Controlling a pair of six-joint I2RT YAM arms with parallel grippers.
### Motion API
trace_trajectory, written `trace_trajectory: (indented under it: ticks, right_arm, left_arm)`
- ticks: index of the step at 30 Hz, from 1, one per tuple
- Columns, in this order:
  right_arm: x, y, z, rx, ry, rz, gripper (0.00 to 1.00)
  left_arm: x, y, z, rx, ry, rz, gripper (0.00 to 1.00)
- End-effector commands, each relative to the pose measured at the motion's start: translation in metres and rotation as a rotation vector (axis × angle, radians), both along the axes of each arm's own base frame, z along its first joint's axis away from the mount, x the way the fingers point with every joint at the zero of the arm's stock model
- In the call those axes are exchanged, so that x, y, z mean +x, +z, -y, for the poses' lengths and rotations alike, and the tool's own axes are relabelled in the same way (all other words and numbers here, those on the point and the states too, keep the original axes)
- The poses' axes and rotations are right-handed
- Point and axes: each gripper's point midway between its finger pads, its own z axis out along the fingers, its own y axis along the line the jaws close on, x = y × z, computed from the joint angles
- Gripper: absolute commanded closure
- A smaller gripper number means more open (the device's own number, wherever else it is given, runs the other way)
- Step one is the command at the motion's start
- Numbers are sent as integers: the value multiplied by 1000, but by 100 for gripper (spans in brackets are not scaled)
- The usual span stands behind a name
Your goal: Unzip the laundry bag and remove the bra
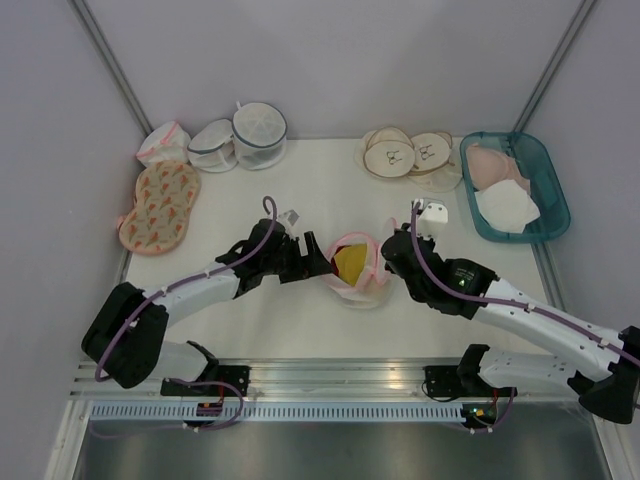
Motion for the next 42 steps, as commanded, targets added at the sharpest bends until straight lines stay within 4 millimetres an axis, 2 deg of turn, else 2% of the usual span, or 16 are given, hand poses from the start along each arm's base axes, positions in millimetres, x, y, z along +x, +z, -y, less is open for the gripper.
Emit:
trace_trajectory:
  ticks: [1, 3, 5, 10, 13, 19, 23, 24, 26, 33, 34, 35, 37, 39, 41, 42]
  right_arm:
    - [3, 3, 3, 52, -26, 11, 100]
    - [2, 2, 9, 44, -35, 8, 100]
    - [2, 5, 14, 56, -42, 20, 100]
    - [2, 11, 21, 59, -49, 34, 100]
    - [2, 13, 26, 60, -55, 37, 100]
    - [1, 17, 31, 76, -58, 48, 100]
    - [0, 13, 34, 72, -67, 38, 100]
    - [0, 11, 39, 54, -83, 33, 100]
    - [-2, 5, 48, 2, -111, 14, 100]
    - [-10, -18, 107, -330, -323, -47, 100]
    - [-10, -23, 109, -377, -338, -63, 95]
    - [-14, -24, 118, -432, -355, -75, 71]
    - [-13, -26, 116, -450, -356, -89, 39]
    - [-11, -22, 102, -384, -308, -79, 30]
    - [-4, -21, 65, -272, -135, -74, 24]
    - [-5, -14, 57, -207, -86, -48, 22]
  left_arm:
    - [22, 43, 21, -133, -43, 225, 8]
    - [24, 58, 19, -164, -35, 295, 11]
    - [25, 55, 17, -142, -34, 306, 16]
    - [34, 16, 19, -43, -42, 209, 34]
    - [36, -3, 12, 13, -11, 181, 37]
    - [43, -17, 7, 61, 11, 168, 42]
    - [46, -4, 24, -52, 2, 185, 59]
    - [45, -2, 28, -72, -10, 185, 76]
    - [46, 3, 30, -86, -9, 186, 98]
    - [44, 28, 23, -114, 7, 227, 98]
    - [43, 31, 22, -113, 10, 233, 98]
    - [41, 34, 19, -113, 14, 237, 98]
    - [36, 46, 15, -125, 23, 251, 98]
    - [31, 55, 12, -138, 29, 261, 98]
    - [25, 56, 9, -145, 28, 252, 98]
    - [22, 60, 8, -152, 27, 256, 98]
